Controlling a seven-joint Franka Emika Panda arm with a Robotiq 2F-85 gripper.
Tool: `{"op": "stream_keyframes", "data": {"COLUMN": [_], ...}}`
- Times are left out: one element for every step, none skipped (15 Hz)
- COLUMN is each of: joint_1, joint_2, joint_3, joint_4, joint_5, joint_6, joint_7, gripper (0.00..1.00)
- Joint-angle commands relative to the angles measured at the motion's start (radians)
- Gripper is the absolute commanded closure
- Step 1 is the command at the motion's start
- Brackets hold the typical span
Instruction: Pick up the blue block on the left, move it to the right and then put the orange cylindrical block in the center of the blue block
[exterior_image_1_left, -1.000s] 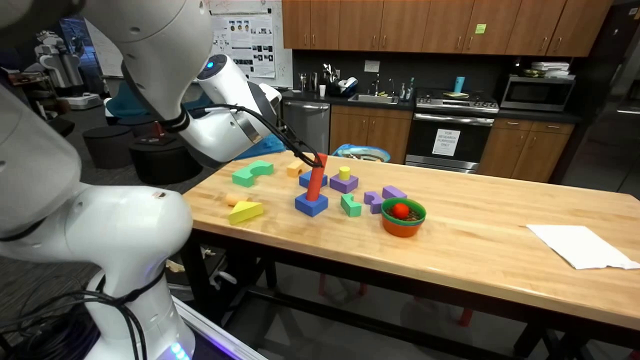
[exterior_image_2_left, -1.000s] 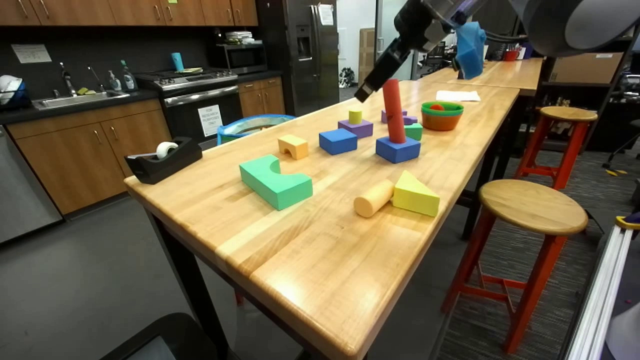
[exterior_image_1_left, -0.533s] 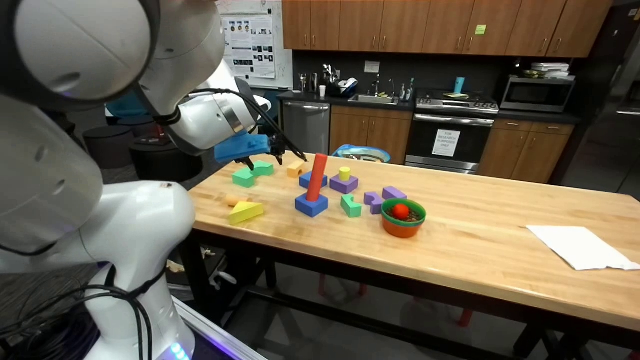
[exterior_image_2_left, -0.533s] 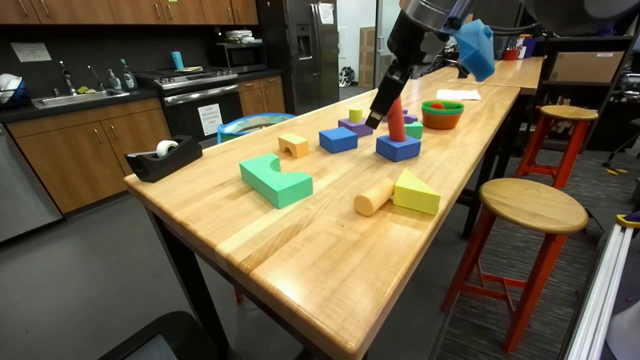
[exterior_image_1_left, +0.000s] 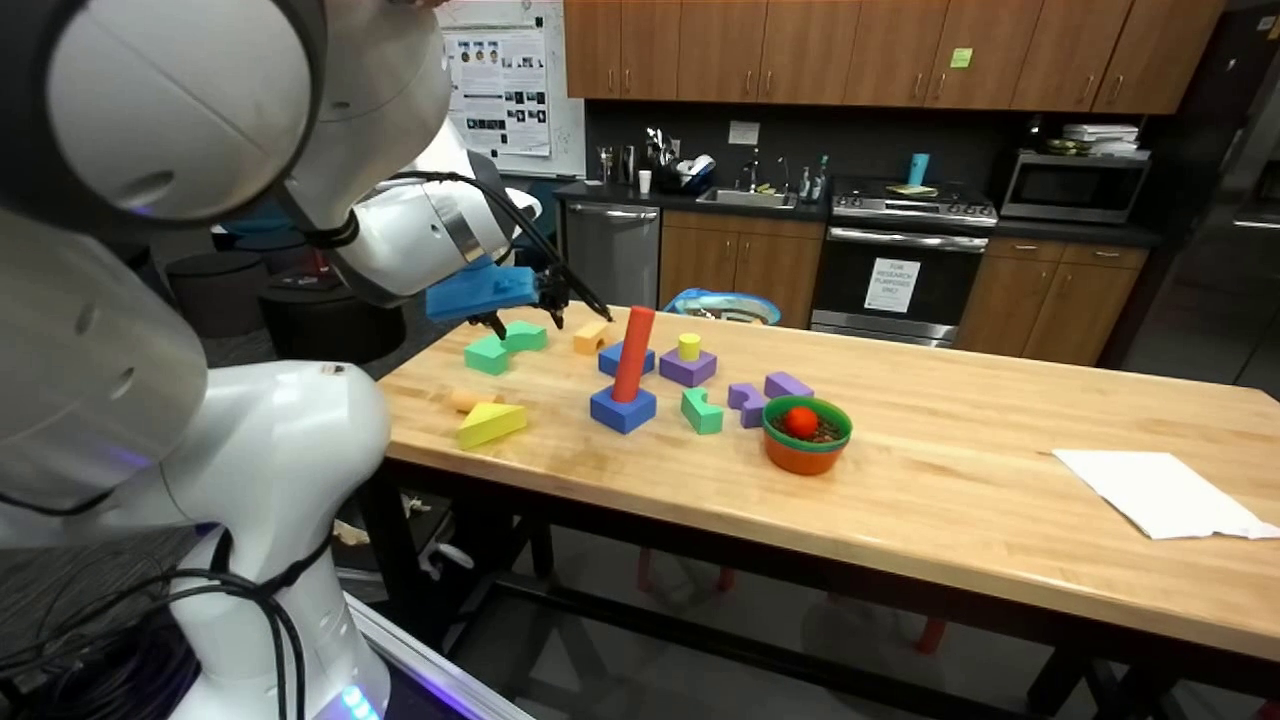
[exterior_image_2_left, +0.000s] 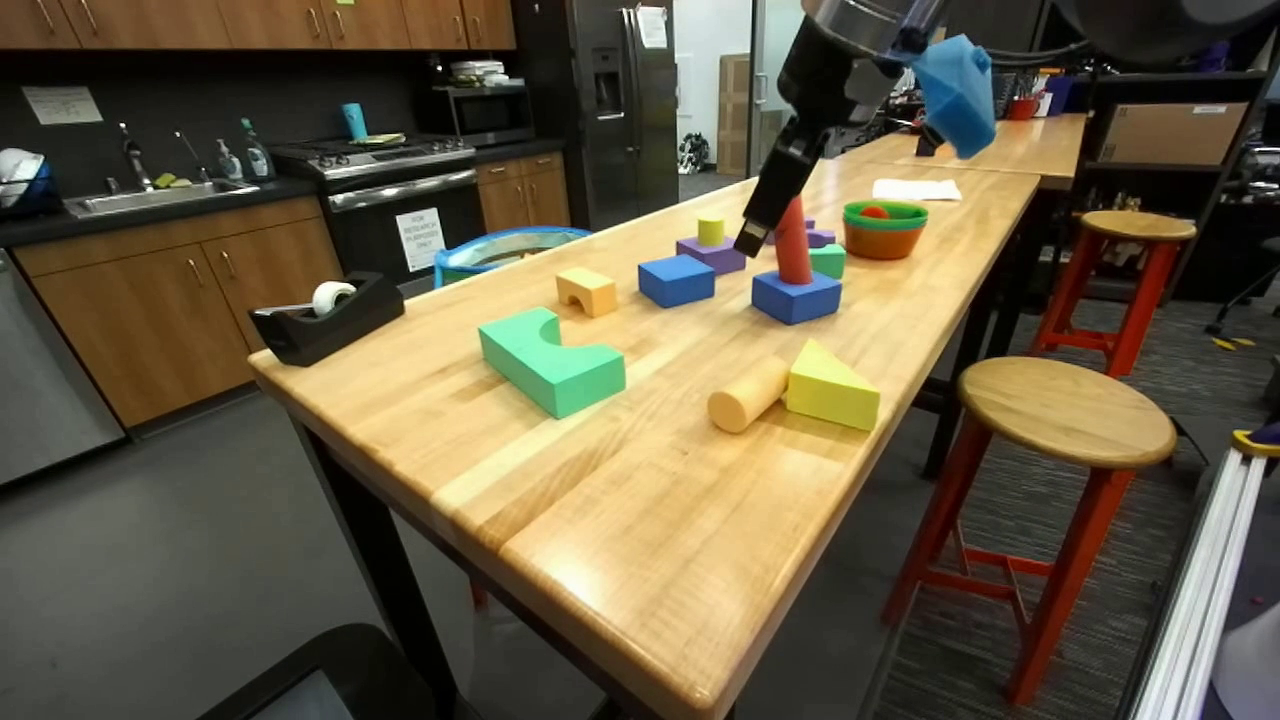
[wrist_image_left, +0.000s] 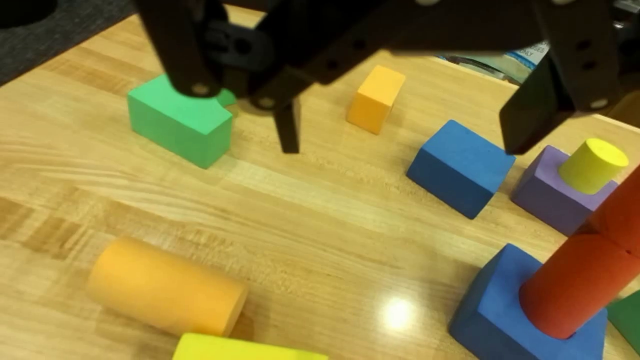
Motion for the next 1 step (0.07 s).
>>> {"op": "stream_keyframes", "data": {"joint_1": [0.000], "joint_2": [0.000], "joint_3": [0.000], "joint_4": [0.000], "joint_5": [0.000], "joint_6": [0.000], "joint_7": [0.000], "gripper": [0.00]}}
